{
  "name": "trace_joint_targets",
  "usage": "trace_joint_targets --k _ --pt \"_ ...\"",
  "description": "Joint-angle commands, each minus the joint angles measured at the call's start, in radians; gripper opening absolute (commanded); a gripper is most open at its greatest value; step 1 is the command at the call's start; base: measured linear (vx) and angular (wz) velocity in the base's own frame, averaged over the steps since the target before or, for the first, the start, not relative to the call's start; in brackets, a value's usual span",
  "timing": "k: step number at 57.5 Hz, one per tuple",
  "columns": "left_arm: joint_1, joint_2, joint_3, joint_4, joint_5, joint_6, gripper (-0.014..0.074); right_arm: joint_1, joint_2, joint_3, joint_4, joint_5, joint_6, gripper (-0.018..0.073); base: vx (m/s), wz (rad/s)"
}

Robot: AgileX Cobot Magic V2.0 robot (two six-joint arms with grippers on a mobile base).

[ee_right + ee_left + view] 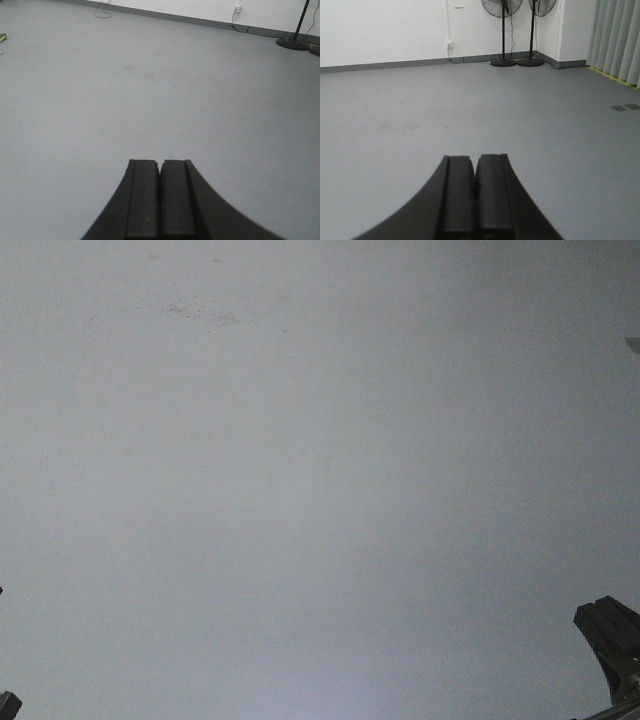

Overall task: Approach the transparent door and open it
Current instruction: 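Drive the base forward across the grey floor with both arms still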

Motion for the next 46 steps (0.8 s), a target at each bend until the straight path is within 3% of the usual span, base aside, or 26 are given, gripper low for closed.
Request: trace_joint_targets --k 1,46 --pt "-0.004 -0.015 0.009 -0.003 -0.089 -0.007 -0.0006 -0.003 -0.012 0.005 -0.003 -0.079 -0.009 -0.0006 0.00 0.00" --pt "-0.004 -0.015 0.009 -0.003 -0.089 -0.007 -0.0006 -0.003 -0.012 0.005 -0.003 -0.079 -0.009 -0.0006 0.00 0.00"
